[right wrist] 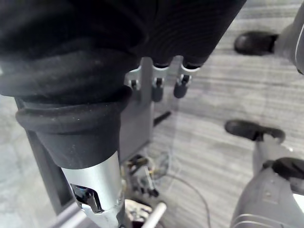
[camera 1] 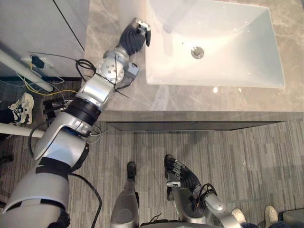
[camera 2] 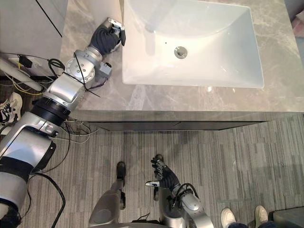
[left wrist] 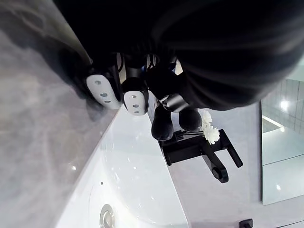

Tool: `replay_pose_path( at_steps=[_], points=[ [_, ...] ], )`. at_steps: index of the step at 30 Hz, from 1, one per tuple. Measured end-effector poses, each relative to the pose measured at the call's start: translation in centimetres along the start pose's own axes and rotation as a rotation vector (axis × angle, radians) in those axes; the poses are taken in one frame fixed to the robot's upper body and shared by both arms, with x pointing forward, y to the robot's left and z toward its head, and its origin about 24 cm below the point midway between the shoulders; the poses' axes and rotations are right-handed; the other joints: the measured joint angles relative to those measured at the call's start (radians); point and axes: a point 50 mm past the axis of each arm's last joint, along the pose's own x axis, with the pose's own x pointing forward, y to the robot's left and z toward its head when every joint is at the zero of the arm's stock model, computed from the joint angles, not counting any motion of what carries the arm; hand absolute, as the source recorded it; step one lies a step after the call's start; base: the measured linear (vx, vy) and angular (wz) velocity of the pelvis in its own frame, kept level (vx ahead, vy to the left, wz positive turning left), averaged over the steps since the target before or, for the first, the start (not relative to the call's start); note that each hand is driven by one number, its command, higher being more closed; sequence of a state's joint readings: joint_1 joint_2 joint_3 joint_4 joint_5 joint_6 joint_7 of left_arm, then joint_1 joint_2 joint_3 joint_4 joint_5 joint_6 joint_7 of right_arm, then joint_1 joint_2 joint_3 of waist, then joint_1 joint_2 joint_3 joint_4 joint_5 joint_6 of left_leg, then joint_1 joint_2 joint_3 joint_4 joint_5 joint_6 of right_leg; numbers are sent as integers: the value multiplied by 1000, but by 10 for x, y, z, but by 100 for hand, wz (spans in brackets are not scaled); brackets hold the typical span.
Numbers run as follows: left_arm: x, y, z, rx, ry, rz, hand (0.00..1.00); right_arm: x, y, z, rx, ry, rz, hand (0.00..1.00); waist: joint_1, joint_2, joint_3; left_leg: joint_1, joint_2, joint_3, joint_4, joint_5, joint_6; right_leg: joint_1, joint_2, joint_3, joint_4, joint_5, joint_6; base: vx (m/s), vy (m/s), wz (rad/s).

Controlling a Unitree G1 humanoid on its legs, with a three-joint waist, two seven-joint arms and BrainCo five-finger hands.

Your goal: Organize washtable

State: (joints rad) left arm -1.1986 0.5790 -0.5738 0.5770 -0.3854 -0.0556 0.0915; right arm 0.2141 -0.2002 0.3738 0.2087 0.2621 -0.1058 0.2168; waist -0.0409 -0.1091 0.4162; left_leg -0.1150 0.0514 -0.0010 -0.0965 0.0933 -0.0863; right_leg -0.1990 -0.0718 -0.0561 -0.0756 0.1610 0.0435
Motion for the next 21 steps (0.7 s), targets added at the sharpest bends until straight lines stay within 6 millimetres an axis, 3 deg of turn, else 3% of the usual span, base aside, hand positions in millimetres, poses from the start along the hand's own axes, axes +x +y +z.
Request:
replay_pose_path(
  at_steps=[10,21],
  points=[
    [4,19,16,36,-67,41,100,-2,0,-4,10,7,-7,0,-1,-20,16,-37,0,-4,0,0,0,-38,0,0,6,0,2,0,0,0],
    [3,33,20,53,-83,75,100,-2,6,-13,16,39,13,0,-11,-27,19,-51,0,-10,0,0,0,-54,0,-3,16,-3,6,2,1,1]
  ],
)
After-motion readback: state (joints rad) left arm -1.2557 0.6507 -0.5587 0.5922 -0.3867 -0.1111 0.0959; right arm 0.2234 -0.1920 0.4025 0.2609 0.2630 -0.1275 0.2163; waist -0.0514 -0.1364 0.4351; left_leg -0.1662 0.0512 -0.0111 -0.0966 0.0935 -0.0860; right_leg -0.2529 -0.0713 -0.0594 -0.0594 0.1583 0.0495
